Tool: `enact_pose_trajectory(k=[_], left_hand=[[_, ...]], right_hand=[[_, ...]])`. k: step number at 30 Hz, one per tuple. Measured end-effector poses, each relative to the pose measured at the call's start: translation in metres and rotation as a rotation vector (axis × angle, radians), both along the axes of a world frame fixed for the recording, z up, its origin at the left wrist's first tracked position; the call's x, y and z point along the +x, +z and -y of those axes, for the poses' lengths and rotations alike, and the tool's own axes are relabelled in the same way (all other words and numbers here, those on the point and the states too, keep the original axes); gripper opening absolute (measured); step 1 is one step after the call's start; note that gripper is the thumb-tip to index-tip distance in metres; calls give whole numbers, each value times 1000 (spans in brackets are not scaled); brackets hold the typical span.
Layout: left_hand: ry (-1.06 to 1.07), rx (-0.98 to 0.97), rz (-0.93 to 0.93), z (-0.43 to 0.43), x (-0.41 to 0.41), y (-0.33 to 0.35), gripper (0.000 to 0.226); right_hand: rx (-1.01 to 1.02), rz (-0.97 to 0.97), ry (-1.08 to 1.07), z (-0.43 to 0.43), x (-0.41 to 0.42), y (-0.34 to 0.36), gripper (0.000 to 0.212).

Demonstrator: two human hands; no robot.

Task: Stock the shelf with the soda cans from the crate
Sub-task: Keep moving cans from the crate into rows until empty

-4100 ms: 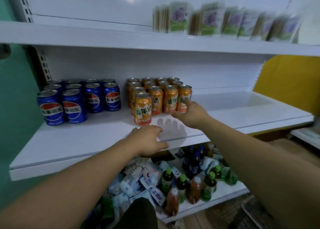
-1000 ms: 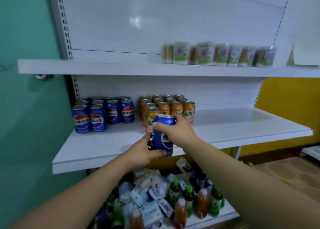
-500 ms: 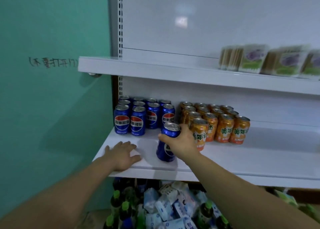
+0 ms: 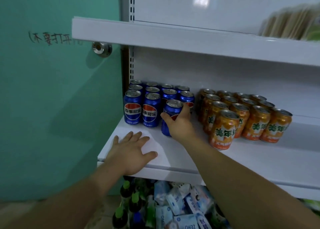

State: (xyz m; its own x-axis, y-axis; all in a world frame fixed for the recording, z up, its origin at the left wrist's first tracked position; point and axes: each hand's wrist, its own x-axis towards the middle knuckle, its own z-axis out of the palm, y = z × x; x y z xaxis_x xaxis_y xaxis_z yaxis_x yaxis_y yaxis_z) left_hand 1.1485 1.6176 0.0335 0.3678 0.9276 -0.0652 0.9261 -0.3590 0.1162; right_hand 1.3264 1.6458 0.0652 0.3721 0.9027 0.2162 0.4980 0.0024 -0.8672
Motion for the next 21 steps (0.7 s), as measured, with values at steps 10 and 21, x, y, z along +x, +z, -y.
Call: enact_pose_trajectory(k=[10, 21], left_hand=[[-3, 2, 3, -1, 0, -3, 72], [-2, 6, 8, -2, -1, -3, 72]], right_hand=[[-21, -116, 28, -35, 2, -4, 99], [-46, -75, 4, -33, 2, -8, 101]])
